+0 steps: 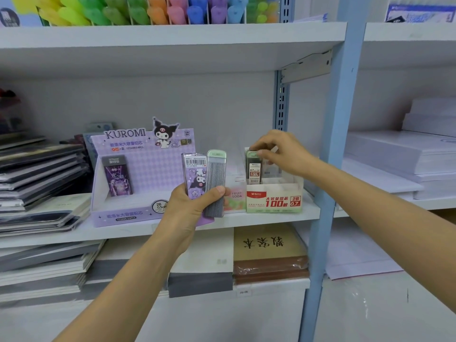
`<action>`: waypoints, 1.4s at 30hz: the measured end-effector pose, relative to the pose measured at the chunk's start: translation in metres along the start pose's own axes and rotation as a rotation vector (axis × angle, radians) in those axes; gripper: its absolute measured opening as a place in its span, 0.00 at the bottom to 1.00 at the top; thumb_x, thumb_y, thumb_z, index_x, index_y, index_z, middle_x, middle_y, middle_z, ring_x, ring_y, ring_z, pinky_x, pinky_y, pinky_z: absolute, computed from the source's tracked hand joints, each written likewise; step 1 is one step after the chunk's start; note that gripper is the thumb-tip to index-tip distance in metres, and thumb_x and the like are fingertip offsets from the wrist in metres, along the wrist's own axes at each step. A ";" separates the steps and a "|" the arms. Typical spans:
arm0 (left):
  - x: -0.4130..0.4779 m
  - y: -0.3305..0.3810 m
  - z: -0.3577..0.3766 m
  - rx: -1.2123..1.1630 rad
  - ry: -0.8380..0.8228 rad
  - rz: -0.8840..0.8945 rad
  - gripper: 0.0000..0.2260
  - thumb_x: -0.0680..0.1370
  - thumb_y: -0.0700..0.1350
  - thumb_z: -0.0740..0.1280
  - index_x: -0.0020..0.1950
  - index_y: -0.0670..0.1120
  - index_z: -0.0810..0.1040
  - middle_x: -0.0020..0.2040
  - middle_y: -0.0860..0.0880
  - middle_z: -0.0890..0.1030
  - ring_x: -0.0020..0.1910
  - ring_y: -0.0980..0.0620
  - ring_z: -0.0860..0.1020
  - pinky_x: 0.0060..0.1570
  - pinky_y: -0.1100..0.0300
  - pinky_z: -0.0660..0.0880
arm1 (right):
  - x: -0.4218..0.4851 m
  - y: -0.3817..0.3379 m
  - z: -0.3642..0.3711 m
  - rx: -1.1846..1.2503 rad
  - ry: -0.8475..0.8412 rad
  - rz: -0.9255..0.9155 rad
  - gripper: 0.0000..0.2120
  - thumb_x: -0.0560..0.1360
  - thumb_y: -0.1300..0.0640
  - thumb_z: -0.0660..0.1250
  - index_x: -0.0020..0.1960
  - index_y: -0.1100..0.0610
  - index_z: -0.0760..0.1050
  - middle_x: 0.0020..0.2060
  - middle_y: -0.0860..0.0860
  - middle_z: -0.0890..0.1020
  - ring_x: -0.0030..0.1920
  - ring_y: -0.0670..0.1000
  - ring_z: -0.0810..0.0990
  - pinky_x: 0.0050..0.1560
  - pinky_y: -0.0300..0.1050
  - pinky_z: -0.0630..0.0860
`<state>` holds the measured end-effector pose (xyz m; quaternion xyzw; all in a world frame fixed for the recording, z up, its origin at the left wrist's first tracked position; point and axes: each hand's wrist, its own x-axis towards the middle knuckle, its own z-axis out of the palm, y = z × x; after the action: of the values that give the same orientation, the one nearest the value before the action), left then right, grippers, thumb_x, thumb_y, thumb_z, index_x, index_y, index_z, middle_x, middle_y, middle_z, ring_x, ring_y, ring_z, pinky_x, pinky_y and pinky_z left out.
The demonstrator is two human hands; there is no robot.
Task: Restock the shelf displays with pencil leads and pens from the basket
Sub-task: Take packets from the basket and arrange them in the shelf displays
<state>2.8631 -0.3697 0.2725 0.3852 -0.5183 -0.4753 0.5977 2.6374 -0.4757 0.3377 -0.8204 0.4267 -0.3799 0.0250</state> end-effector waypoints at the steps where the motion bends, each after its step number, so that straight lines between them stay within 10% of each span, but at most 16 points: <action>1: 0.000 0.000 0.001 -0.002 0.000 -0.003 0.17 0.62 0.49 0.75 0.50 0.48 0.81 0.44 0.48 0.86 0.41 0.54 0.85 0.33 0.61 0.79 | 0.000 -0.001 -0.002 0.023 0.027 0.005 0.07 0.78 0.60 0.66 0.54 0.54 0.81 0.48 0.49 0.79 0.43 0.46 0.79 0.42 0.38 0.79; 10: -0.004 0.000 0.002 0.008 0.019 -0.020 0.18 0.59 0.50 0.76 0.48 0.51 0.81 0.43 0.49 0.86 0.42 0.53 0.85 0.34 0.59 0.80 | -0.007 -0.010 -0.003 -0.079 0.020 0.031 0.11 0.74 0.54 0.71 0.57 0.53 0.79 0.54 0.47 0.76 0.48 0.44 0.77 0.56 0.46 0.77; 15: -0.007 0.001 0.004 0.037 -0.019 -0.030 0.25 0.60 0.50 0.76 0.56 0.47 0.79 0.47 0.47 0.86 0.45 0.50 0.85 0.41 0.56 0.82 | -0.019 -0.043 -0.013 0.336 0.083 -0.005 0.09 0.78 0.53 0.66 0.57 0.51 0.78 0.47 0.46 0.81 0.36 0.41 0.79 0.38 0.38 0.78; 19: -0.011 0.003 0.012 0.000 -0.089 -0.008 0.23 0.60 0.48 0.77 0.54 0.45 0.81 0.47 0.45 0.86 0.44 0.49 0.85 0.39 0.58 0.81 | -0.035 -0.068 -0.006 0.586 -0.240 0.031 0.18 0.76 0.53 0.69 0.65 0.53 0.74 0.50 0.51 0.81 0.37 0.47 0.81 0.37 0.39 0.79; 23: -0.014 0.007 0.010 -0.077 -0.099 0.038 0.16 0.63 0.44 0.76 0.49 0.43 0.81 0.40 0.45 0.85 0.34 0.50 0.82 0.33 0.63 0.78 | -0.041 -0.069 -0.003 0.720 -0.131 0.086 0.15 0.76 0.62 0.68 0.63 0.58 0.75 0.42 0.54 0.80 0.35 0.44 0.78 0.39 0.38 0.78; 29: -0.014 0.013 -0.001 -0.229 0.014 0.016 0.08 0.71 0.36 0.72 0.50 0.41 0.79 0.37 0.43 0.82 0.30 0.50 0.80 0.28 0.63 0.76 | -0.056 -0.048 -0.012 0.667 -0.316 0.011 0.20 0.72 0.54 0.73 0.63 0.46 0.77 0.51 0.51 0.80 0.43 0.50 0.80 0.50 0.40 0.78; 36: -0.018 0.013 0.011 -0.198 -0.148 -0.132 0.20 0.69 0.53 0.71 0.54 0.42 0.82 0.43 0.38 0.85 0.32 0.49 0.82 0.28 0.62 0.78 | -0.055 -0.044 -0.014 0.686 -0.095 0.061 0.18 0.68 0.42 0.73 0.44 0.58 0.81 0.31 0.53 0.80 0.24 0.44 0.66 0.24 0.33 0.63; 42: -0.019 0.010 0.018 -0.085 -0.186 -0.086 0.13 0.76 0.47 0.67 0.58 0.42 0.79 0.46 0.40 0.85 0.36 0.50 0.82 0.32 0.62 0.78 | -0.052 -0.038 -0.026 0.678 -0.140 0.069 0.10 0.76 0.50 0.67 0.49 0.56 0.81 0.36 0.52 0.81 0.33 0.48 0.74 0.33 0.36 0.73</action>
<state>2.8470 -0.3482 0.2806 0.3356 -0.5340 -0.5557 0.5416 2.6280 -0.4070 0.3386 -0.7744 0.3010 -0.4418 0.3383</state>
